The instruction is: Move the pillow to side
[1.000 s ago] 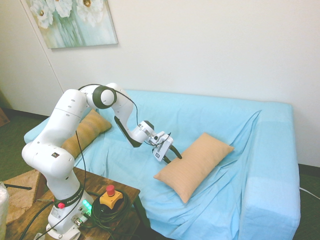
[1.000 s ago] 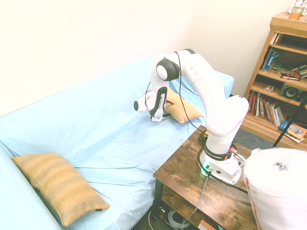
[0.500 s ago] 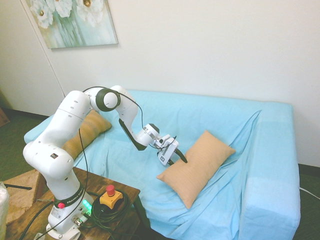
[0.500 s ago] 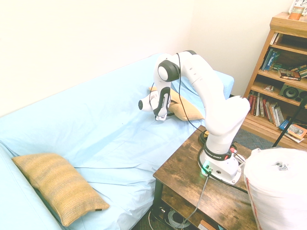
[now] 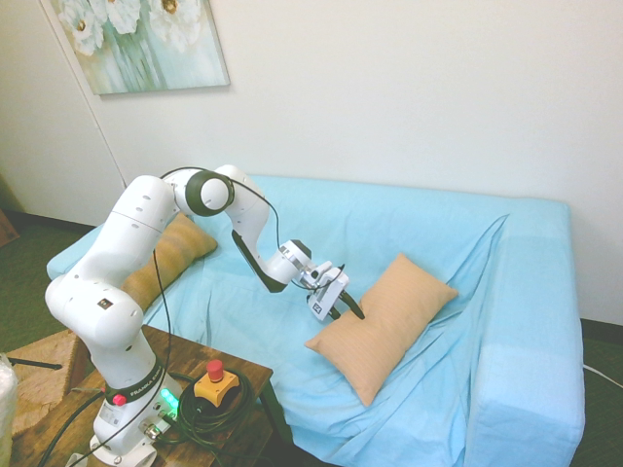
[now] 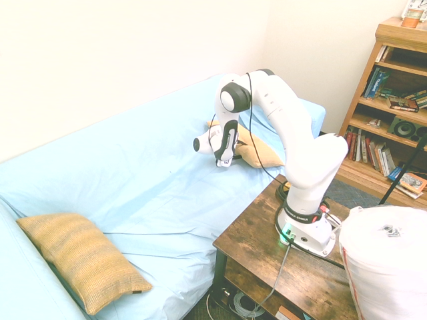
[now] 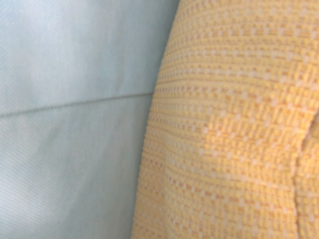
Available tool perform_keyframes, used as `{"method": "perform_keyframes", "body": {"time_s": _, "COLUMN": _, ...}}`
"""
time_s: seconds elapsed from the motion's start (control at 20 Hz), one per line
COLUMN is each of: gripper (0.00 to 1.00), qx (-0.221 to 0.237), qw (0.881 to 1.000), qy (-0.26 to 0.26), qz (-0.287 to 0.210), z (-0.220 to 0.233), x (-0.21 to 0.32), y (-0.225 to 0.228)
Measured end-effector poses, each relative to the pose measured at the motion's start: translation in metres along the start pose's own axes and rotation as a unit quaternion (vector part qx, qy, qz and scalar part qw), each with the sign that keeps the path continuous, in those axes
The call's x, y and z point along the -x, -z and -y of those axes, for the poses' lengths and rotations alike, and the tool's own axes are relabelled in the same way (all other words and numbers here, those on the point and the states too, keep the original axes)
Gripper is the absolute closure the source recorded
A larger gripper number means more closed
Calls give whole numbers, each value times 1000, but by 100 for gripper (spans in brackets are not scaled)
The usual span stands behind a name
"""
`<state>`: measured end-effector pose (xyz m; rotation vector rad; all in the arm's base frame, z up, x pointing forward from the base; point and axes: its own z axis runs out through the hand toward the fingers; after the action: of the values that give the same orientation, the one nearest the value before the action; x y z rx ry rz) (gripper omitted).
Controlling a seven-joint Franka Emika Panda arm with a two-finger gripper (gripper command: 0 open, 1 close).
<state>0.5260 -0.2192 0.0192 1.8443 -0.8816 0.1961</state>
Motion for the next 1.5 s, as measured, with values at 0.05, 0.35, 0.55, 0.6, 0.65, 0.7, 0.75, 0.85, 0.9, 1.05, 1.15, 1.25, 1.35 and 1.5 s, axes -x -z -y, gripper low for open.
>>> {"method": "perform_keyframes", "body": {"time_s": 0.05, "gripper": 100, "qx": -4, "qw": 1000, "qy": -3, "qz": 0, "z": -2, "x": 0, "y": 0}}
{"method": "perform_keyframes", "body": {"time_s": 0.35, "gripper": 100, "qx": -32, "qw": 999, "qy": -19, "qz": 4, "z": -19, "x": -2, "y": 3}}
{"method": "perform_keyframes", "body": {"time_s": 0.55, "gripper": 100, "qx": -62, "qw": 997, "qy": -35, "qz": 14, "z": -36, "x": -5, "y": -2}}
{"method": "perform_keyframes", "body": {"time_s": 0.6, "gripper": 100, "qx": -71, "qw": 997, "qy": -39, "qz": 19, "z": -42, "x": -7, "y": -3}}
{"method": "perform_keyframes", "body": {"time_s": 0.65, "gripper": 100, "qx": -83, "qw": 995, "qy": -44, "qz": 25, "z": -50, "x": -11, "y": -4}}
{"method": "perform_keyframes", "body": {"time_s": 0.7, "gripper": 100, "qx": -94, "qw": 994, "qy": -50, "qz": 29, "z": -61, "x": -15, "y": -6}}
{"method": "perform_keyframes", "body": {"time_s": 0.75, "gripper": 100, "qx": -105, "qw": 992, "qy": -57, "qz": 35, "z": -73, "x": -20, "y": -8}}
{"method": "perform_keyframes", "body": {"time_s": 0.85, "gripper": 100, "qx": -123, "qw": 989, "qy": -68, "qz": 45, "z": -100, "x": -34, "y": -11}}
{"method": "perform_keyframes", "body": {"time_s": 0.9, "gripper": 100, "qx": -134, "qw": 987, "qy": -74, "qz": 50, "z": -114, "x": -41, "y": -12}}
{"method": "perform_keyframes", "body": {"time_s": 1.05, "gripper": 100, "qx": -165, "qw": 981, "qy": -81, "qz": 64, "z": -155, "x": -67, "y": -14}}
{"method": "perform_keyframes", "body": {"time_s": 1.15, "gripper": 100, "qx": -192, "qw": 975, "qy": -82, "qz": 78, "z": -176, "x": -81, "y": -21}}
{"method": "perform_keyframes", "body": {"time_s": 1.25, "gripper": 100, "qx": -229, "qw": 966, "qy": -71, "qz": 99, "z": -191, "x": -92, "y": -29}}
{"method": "perform_keyframes", "body": {"time_s": 1.35, "gripper": 100, "qx": -264, "qw": 955, "qy": -61, "qz": 119, "z": -200, "x": -101, "y": -35}}
{"method": "perform_keyframes", "body": {"time_s": 1.5, "gripper": 100, "qx": -317, "qw": 935, "qy": -46, "qz": 151, "z": -206, "x": -110, "y": -36}}
